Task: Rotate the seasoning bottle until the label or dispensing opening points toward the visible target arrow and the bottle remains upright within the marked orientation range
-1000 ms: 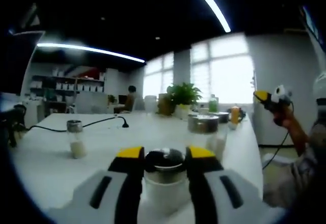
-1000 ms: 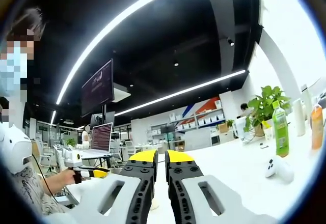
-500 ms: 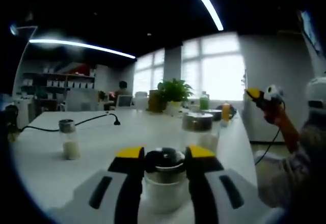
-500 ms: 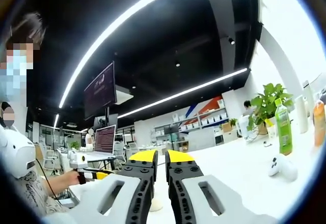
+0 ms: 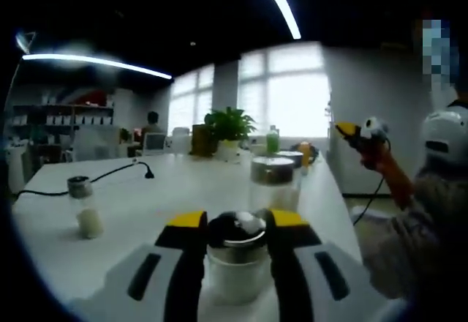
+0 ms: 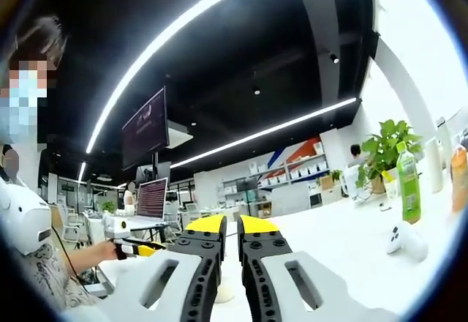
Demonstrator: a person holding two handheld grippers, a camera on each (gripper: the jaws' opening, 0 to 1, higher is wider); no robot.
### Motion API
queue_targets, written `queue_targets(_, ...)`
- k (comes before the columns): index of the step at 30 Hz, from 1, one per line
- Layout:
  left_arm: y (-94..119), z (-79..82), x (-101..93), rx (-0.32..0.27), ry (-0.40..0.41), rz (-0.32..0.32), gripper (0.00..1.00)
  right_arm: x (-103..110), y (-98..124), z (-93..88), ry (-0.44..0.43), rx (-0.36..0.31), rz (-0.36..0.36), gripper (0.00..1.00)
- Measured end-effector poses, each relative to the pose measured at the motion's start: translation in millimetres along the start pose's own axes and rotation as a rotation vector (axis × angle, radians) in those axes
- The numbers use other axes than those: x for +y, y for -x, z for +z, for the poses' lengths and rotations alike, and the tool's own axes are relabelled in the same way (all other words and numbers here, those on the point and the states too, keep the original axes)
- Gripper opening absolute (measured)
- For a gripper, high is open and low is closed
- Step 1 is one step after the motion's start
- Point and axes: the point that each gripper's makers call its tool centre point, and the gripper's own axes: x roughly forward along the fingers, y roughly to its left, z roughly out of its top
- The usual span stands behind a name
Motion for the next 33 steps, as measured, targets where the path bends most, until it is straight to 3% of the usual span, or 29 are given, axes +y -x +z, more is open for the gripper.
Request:
queue_targets(10, -1.4, -0.6, -3.4, -0.002, 0.008, -0.104, 0.34, -1.5, 0.4, 0.3, -0.005, -0.001, -0.001, 0.04)
queue_targets(20, -4.0, -2.1, -7.5, 0.051, -0.021, -0.196, 0.34, -2.7, 0.5, -1.1, -0.003, 0.002, -0.001, 0.04)
queue_targets(24, -3.7, -2.8, -8.0, 0.046, -0.002, -0.249, 0.34, -3.8, 0.1, -2.0, 0.001, 0.007, -0.003, 0.04)
queue_targets(33, -4.1, -3.3, -10.0, 0.077, -0.016, -0.308, 0.34, -4.1, -0.8, -3.0, -0.002, 0.008, -0.004, 0.04)
